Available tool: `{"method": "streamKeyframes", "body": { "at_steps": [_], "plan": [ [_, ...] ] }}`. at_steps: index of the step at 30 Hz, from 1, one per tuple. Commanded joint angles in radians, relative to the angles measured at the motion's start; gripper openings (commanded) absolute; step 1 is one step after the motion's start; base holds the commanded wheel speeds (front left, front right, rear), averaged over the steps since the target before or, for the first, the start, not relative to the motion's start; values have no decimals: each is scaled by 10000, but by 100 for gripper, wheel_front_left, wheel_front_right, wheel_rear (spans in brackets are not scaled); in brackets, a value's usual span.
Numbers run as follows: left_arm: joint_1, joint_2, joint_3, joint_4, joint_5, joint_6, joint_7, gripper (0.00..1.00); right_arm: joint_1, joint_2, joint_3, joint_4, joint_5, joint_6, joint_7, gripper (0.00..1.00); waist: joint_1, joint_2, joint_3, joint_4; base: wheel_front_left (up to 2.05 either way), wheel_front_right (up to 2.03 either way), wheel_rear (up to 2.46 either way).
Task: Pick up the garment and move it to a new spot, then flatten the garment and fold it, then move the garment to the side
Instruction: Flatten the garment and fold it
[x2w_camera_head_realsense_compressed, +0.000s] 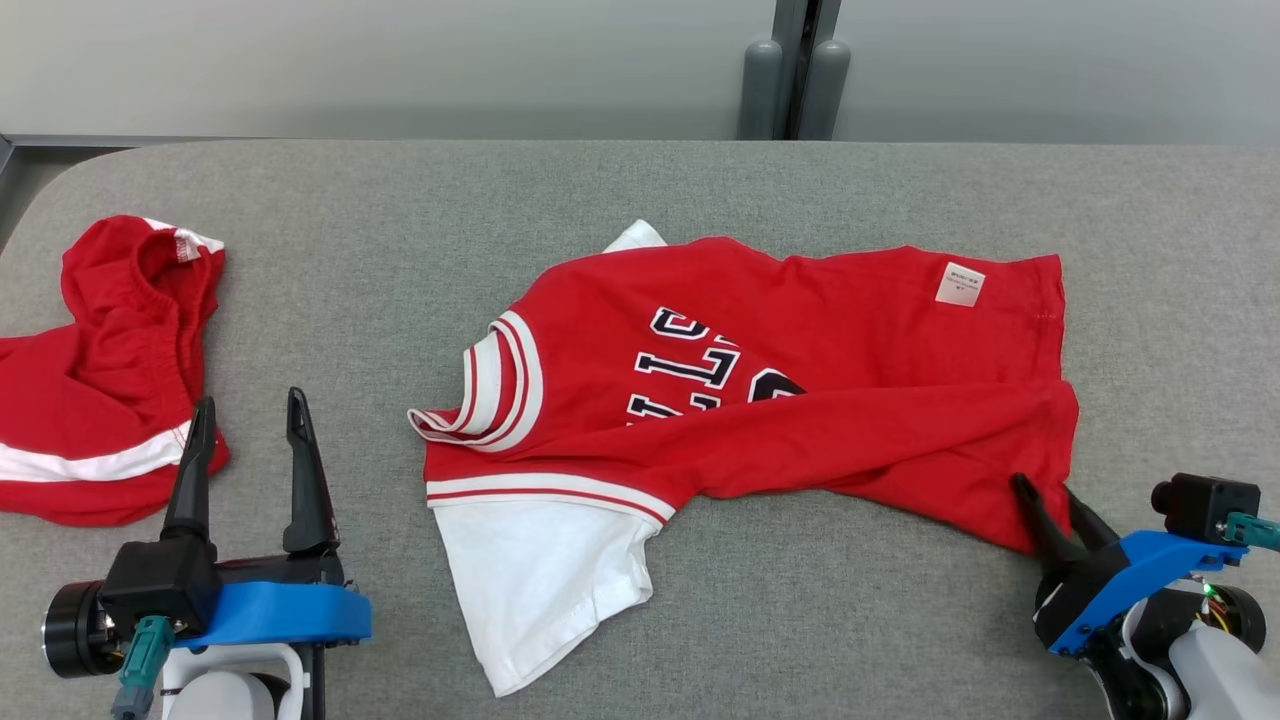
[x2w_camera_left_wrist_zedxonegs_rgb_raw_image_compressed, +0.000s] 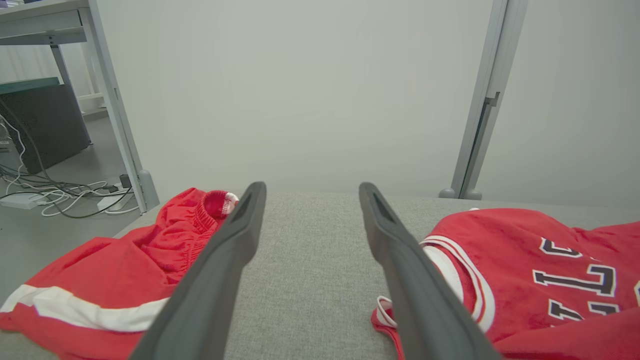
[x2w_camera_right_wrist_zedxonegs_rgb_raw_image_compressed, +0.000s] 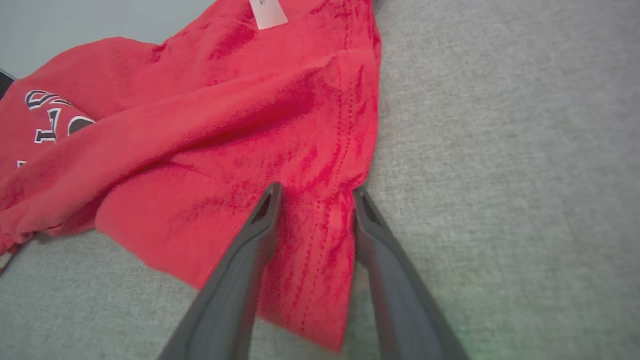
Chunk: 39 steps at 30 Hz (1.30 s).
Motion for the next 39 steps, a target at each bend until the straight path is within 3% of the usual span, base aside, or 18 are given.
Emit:
{"method": "streamKeyframes", "body": {
  "at_steps": [1,6,14,21,27,28,30,39],
  "plan": [
    [-144,-8,-4,13,54,-23,-47,100,-142,-17,183,82,108,1,-191,0,0,-1,-3,14,0,0,0],
    [-23,-8,-26,8,2,49,-47,100,-254,-263,669,-316,156,1,-981,0,0,-1,-58,-31,0,0,0],
    [124,-8,-30,17,-57,81,-47,100,391,-796,1337,-2040,155,1,-1609,0,0,-1,-215,-251,0,0,0],
    [180,-8,-43,5,-69,83,-47,100,1660,-1451,1760,-3656,183,1,-1048,0,0,-1,-315,-432,0,0,0],
    [292,-7,-49,12,-121,101,-47,100,2890,-1947,2247,-4615,997,1,281,0,0,-1,-376,-580,0,0,0],
    [298,-10,-63,15,-125,96,-47,100,2968,-2032,2238,-4689,1015,1,406,11,0,-1,-376,-600,0,0,0],
    [310,-10,-118,-9,-129,136,-47,100,3059,-2002,2101,-4792,1085,1,471,100,0,-1,-386,-639,0,0,0],
    [288,-7,-29,19,-6,14,-47,100,2604,-2254,930,-5113,691,1,35,100,0,-1,-453,-595,0,0,0]
  ]
}}
